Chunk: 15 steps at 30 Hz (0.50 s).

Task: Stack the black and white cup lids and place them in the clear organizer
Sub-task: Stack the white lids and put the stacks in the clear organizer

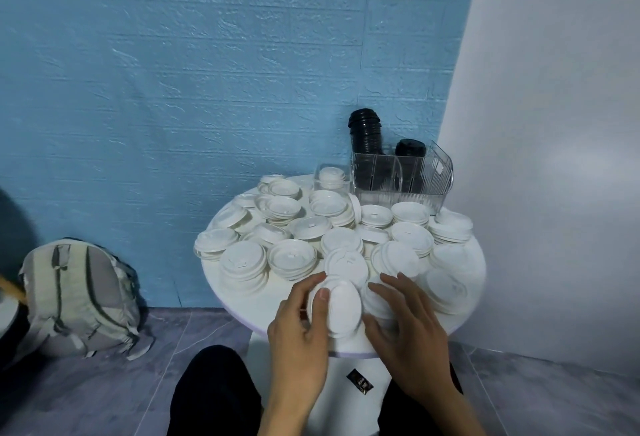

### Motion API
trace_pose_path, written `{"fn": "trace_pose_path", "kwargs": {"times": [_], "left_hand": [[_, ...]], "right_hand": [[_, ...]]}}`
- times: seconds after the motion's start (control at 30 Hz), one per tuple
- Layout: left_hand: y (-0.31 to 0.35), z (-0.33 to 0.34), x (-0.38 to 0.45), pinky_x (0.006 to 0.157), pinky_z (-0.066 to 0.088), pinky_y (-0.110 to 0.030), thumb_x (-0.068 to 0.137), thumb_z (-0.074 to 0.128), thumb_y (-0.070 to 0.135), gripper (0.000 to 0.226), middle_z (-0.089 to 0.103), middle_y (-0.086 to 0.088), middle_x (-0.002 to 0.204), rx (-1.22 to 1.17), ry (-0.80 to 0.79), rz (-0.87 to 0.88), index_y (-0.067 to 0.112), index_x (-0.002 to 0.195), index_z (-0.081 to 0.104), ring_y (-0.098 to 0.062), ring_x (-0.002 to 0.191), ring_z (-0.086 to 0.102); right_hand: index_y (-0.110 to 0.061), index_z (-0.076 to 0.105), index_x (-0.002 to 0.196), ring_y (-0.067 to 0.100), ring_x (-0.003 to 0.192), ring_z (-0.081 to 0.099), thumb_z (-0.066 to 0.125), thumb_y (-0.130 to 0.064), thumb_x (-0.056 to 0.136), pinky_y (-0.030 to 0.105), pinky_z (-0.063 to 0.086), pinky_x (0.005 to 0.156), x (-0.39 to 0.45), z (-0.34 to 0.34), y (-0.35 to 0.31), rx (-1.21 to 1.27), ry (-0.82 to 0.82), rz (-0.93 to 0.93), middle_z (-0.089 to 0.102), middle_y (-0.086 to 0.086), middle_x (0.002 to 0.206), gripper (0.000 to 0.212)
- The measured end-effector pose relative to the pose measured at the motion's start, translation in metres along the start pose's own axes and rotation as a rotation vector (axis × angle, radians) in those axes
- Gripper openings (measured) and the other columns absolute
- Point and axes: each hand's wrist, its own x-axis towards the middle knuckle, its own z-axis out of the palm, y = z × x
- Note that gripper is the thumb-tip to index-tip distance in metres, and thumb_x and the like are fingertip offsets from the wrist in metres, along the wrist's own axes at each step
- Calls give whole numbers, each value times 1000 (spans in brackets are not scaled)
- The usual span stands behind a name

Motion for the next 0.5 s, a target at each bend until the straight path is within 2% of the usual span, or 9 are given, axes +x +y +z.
{"fn": "trace_pose_path", "kwargs": {"times": [0.07,0.13,0.27,0.4,0.5], "left_hand": [[-2,-1,-1,81,42,-9,99,54,41,18,67,24,104,118,28,22,47,112,65,3,106,57],[-3,-1,-2,81,39,-8,96,47,51,22,63,23,103,208,49,49,49,114,60,0,102,52],[-14,4,-3,83,35,-10,94,41,53,35,63,17,108,272,113,71,39,117,63,-10,103,52],[-22,8,-2,88,42,-28,94,44,50,39,56,15,118,248,170,63,34,123,65,-13,113,57],[-24,10,-2,88,40,-21,101,42,53,31,50,26,121,217,187,91,44,125,59,-5,117,55]], "right_hand": [[-32,61,124,20,135,50,62,-43,85,36,53,96,-1,1,2,-9,-9,0,55,-15,137,41],[-33,62,125,20,135,51,62,-45,85,37,53,97,-1,3,2,-23,-16,10,55,-15,138,42],[-33,62,125,20,134,52,62,-46,83,36,51,98,-1,5,1,-57,-20,-10,57,-16,136,44],[-33,61,126,20,132,53,63,-46,83,36,51,97,-1,5,1,-44,-12,-17,58,-14,135,45],[-33,61,125,21,129,55,63,-45,83,36,53,96,-1,4,1,-35,-6,-37,59,-13,134,44]]}}
